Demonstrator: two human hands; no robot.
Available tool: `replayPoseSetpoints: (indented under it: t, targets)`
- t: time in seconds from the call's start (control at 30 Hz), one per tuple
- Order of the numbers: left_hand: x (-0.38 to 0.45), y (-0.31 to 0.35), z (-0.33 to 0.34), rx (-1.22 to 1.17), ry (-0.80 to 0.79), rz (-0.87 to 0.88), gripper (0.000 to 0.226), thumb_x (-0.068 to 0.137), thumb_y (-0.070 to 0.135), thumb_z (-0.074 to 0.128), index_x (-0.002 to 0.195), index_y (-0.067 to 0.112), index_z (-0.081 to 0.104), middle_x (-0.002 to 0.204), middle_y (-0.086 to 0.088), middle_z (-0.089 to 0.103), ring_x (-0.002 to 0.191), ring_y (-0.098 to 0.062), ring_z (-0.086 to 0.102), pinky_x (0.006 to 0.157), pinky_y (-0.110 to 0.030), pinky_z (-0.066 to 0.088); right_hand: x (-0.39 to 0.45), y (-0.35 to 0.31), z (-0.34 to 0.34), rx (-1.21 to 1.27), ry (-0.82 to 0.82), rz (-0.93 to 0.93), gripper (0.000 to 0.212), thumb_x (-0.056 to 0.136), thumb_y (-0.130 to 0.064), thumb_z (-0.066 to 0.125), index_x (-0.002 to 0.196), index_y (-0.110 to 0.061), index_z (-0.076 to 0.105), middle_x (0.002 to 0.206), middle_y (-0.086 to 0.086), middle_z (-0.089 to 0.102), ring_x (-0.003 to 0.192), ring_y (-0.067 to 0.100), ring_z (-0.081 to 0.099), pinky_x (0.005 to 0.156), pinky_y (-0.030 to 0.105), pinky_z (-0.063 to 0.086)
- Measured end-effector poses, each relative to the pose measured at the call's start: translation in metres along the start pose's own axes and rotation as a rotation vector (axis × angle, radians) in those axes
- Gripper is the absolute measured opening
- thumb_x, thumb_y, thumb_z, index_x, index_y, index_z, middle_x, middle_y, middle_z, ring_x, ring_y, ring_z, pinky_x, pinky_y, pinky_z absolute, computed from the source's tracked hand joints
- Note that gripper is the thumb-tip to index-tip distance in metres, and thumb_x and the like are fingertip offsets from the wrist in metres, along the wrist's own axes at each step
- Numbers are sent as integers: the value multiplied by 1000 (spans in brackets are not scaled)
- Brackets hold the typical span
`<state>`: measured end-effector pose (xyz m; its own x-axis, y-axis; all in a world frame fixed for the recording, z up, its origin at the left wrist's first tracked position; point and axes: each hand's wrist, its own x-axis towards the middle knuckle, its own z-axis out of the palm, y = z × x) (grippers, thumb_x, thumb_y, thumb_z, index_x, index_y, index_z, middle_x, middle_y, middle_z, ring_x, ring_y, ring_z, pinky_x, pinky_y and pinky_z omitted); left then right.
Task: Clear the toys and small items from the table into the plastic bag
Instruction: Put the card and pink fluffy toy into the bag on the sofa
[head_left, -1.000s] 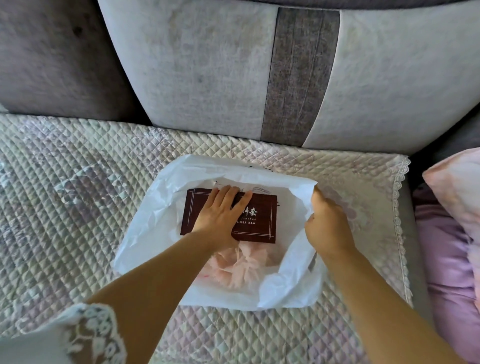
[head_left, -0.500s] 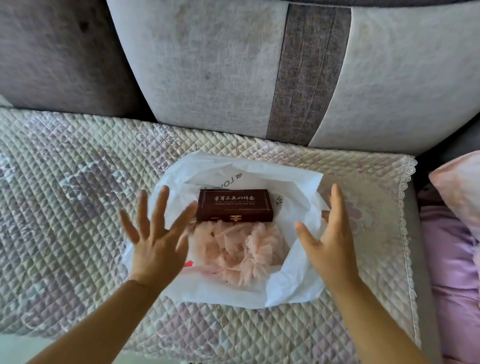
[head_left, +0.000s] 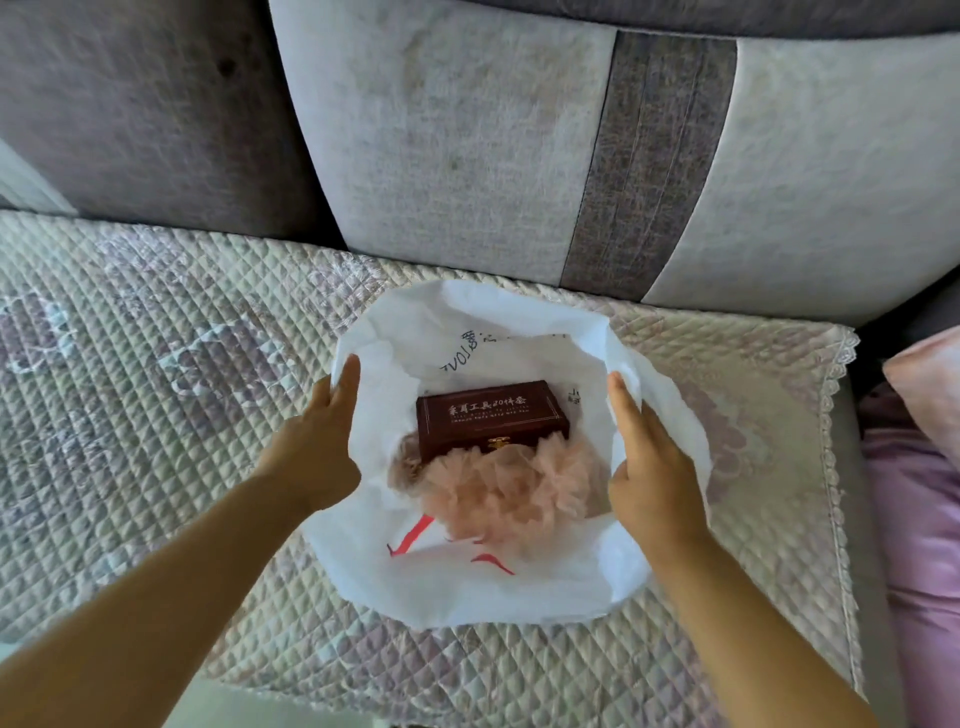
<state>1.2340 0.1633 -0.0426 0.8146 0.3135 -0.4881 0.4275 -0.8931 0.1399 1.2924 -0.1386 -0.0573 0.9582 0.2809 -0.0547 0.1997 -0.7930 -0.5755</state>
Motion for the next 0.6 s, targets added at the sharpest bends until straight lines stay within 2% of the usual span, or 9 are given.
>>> replayPoseSetpoints:
  t: [0.07, 0.13, 0.27, 0.37, 0.43, 0.5, 0.6]
  targets:
    - [-2, -9, -12, 45, 24, -32, 106, 75, 0, 49, 142, 32, -27, 157, -9, -9, 106, -37, 59, 66, -31, 45, 15, -11, -5, -5, -18, -44, 85, 75, 21, 41, 146, -24, 23, 139, 7, 46, 103, 32, 58, 76, 37, 51]
    - [-4, -22, -20, 62, 53, -73, 106, 76, 1, 49, 142, 31, -28, 158, -7, -9, 115, -38, 54, 74, -37, 49, 26, -21, -5, 1, -76, -70, 86, 77, 20, 40, 146, -26, 21, 144, 5, 41, 111, 30, 55, 82, 38, 49]
    - [-9, -50, -22, 22, 62, -185, 101, 75, -1, 49, 145, 25, -19, 156, -9, -6, 121, -41, 47, 79, -42, 52, 33, -41, 14, 28, -167, -73, 86, 80, 16, 38, 147, -33, 14, 154, 2, 21, 127, 26, 44, 85, 33, 47]
    - [-15, -56, -3, -89, 152, -92, 96, 75, -2, 50, 148, 31, -1, 156, 0, -8, 113, -37, 52, 65, -39, 52, 27, -50, 32, 43, -173, -37, 80, 87, 10, 37, 146, -36, 9, 158, 1, 3, 135, 22, 32, 80, 26, 44]
    - [-16, -58, 14, -149, 155, -52, 88, 80, 1, 51, 148, 33, 5, 157, 4, -9, 115, -34, 52, 71, -41, 53, 23, -50, 43, 22, -141, -53, 73, 90, 8, 37, 147, -29, 11, 157, 3, 8, 137, 22, 31, 82, 22, 40]
    - [-15, -62, 28, -137, 83, -66, 84, 87, 11, 51, 149, 31, -3, 157, 1, -13, 126, -33, 45, 81, -40, 52, 22, -46, 50, -81, -211, -35, 72, 89, 7, 35, 148, -24, 9, 154, 4, 20, 128, 25, 42, 81, 28, 43]
    - [-18, -72, 34, -80, -36, -106, 89, 88, 23, 51, 145, 37, -16, 154, 2, -26, 121, -30, 50, 76, -36, 54, 25, -43, 52, -300, -475, 25, 77, 87, 3, 37, 148, -27, 0, 149, 3, 26, 105, 24, 54, 66, 29, 39]
